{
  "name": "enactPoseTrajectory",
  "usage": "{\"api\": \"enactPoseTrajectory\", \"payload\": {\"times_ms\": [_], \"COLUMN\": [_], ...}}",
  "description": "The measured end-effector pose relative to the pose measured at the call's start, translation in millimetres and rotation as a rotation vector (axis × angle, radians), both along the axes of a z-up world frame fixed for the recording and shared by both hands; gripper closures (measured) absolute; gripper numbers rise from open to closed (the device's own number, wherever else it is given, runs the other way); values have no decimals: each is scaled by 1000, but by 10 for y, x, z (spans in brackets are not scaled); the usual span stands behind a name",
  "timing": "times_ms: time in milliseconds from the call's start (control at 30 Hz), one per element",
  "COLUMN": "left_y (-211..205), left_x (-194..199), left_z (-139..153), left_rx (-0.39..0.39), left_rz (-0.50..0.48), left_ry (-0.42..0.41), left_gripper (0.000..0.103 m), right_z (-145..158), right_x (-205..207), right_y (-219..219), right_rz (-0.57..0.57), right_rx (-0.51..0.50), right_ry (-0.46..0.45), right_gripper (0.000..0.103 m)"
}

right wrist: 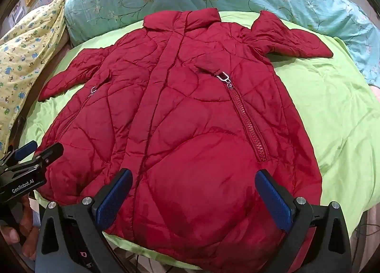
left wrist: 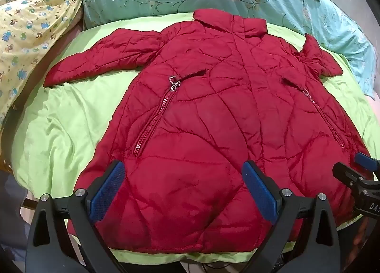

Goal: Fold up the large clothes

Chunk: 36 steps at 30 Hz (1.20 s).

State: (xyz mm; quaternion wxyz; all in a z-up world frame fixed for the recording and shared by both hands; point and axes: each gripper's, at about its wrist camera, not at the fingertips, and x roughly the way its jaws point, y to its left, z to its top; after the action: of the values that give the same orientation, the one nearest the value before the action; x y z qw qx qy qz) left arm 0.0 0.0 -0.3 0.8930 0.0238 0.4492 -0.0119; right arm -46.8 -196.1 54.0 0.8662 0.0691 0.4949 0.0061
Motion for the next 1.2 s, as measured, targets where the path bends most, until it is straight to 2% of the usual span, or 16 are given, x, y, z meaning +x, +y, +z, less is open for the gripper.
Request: {"api": "enactPoseTrajectory", "payload": {"times_ms": [833, 933, 1200], "left_y": [65, 12, 5], "left_x": [15, 14, 12], "left_z": [-34, -24, -19], "left_rx": [14, 40, 25], "left_rz": [1, 1, 1], "left_ry": [-9, -10, -14], "left_gripper": [3, 3, 3], "right_z": [16, 22, 48], "right_x": [22, 30, 29], "right_y": [-17, -13, -1], "right_rz": [-5, 0, 5], "right_rx": [12, 13, 20], "right_ry": [-9, -8, -14], "right_gripper": [0, 0, 0]}}
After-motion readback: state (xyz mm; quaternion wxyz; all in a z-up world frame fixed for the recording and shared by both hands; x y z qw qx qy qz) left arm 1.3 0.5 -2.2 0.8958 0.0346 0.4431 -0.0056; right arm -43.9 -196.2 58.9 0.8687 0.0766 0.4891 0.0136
